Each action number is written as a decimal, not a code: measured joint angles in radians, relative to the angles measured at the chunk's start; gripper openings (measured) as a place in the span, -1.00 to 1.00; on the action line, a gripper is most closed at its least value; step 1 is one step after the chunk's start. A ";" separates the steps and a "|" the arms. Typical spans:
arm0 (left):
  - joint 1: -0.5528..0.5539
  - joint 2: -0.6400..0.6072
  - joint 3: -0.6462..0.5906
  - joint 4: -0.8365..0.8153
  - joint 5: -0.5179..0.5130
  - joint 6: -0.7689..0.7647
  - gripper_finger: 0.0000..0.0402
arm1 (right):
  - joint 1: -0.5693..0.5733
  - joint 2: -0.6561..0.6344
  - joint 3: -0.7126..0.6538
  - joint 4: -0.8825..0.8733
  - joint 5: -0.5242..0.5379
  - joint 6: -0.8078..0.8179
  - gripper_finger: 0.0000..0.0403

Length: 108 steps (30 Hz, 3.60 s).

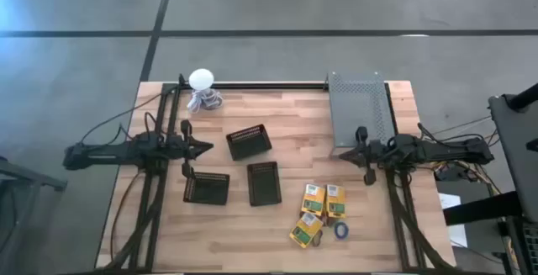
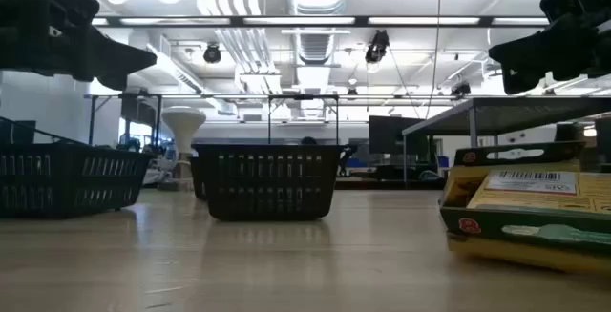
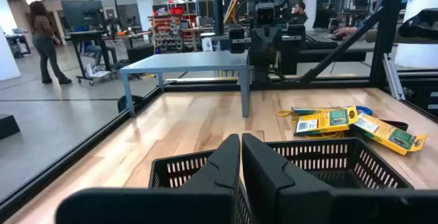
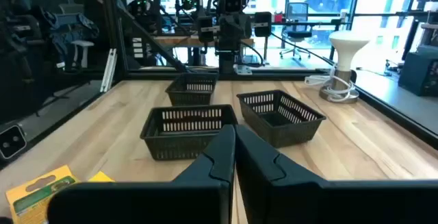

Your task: Pick & Place Office Desk Supplies

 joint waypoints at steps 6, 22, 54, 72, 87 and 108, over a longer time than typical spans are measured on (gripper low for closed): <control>0.000 0.000 0.000 0.000 0.000 0.000 -0.88 | 0.000 0.000 0.000 0.000 0.000 -0.001 -0.96; 0.000 0.000 0.000 0.000 0.000 0.000 -0.88 | 0.000 0.000 0.000 0.000 0.000 0.003 -0.96; 0.000 0.000 0.000 0.000 0.000 0.000 -0.88 | 0.084 0.237 0.001 0.501 -0.026 0.179 -0.96; 0.000 0.000 0.000 0.000 0.000 0.000 -0.88 | 0.155 1.037 0.596 0.009 0.265 0.204 -0.96; 0.001 0.000 -0.003 0.206 0.007 -0.172 -0.88 | 0.263 1.443 0.826 -0.078 0.425 0.274 -0.96; 0.036 0.666 0.471 -0.292 -0.386 -0.253 -0.81 | 0.125 1.480 0.791 0.080 0.576 0.074 -0.96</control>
